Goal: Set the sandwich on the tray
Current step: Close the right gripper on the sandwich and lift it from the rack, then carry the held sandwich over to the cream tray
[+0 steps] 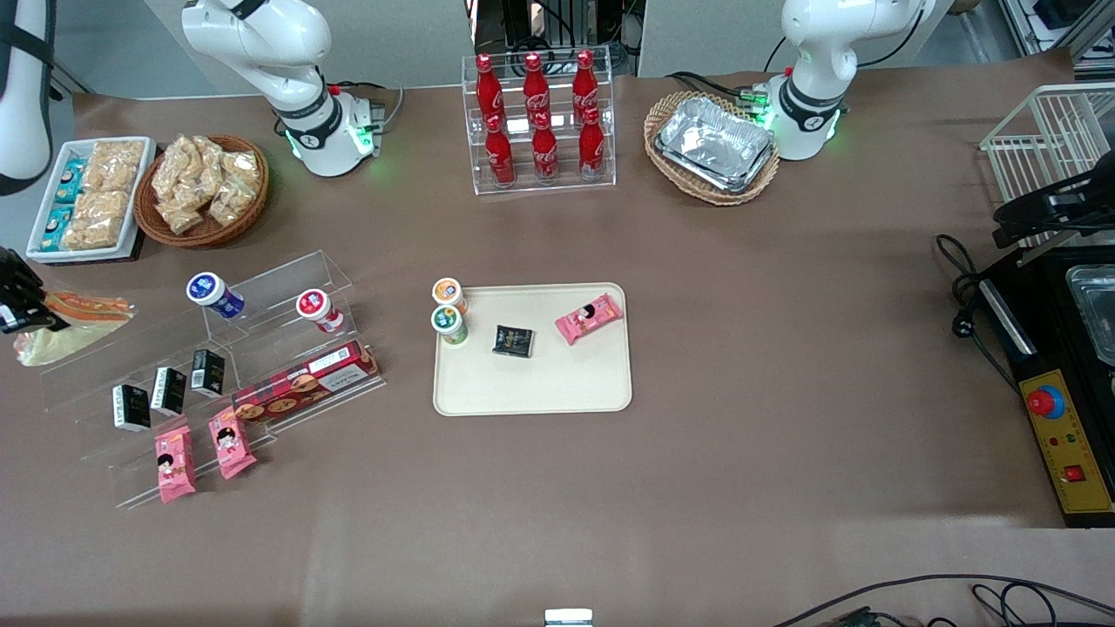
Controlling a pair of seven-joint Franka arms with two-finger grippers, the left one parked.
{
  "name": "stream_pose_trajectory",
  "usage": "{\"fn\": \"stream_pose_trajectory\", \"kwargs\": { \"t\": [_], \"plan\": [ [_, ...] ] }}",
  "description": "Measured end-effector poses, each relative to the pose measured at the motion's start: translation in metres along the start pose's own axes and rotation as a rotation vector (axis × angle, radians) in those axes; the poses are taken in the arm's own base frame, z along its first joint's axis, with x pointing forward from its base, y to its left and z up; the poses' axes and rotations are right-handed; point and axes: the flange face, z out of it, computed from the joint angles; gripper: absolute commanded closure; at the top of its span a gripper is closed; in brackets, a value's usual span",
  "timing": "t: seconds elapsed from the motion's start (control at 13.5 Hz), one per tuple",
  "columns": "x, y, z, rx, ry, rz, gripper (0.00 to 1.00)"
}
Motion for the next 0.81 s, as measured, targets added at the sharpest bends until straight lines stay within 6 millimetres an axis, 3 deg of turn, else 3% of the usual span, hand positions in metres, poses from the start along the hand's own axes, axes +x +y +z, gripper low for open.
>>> {"fn": "stream_pose_trajectory", "kwargs": {
  "t": [0.37,0.67,0.81],
  "plan": [
    [-0.046,-0.051,-0.022,-0.004,-0.018,-0.116,0.93],
    [-0.085,-0.095,-0.023,0.002,-0.053,-0.091,0.94],
    [-0.114,-0.125,-0.020,0.003,-0.060,-0.051,0.94]
  ]
}}
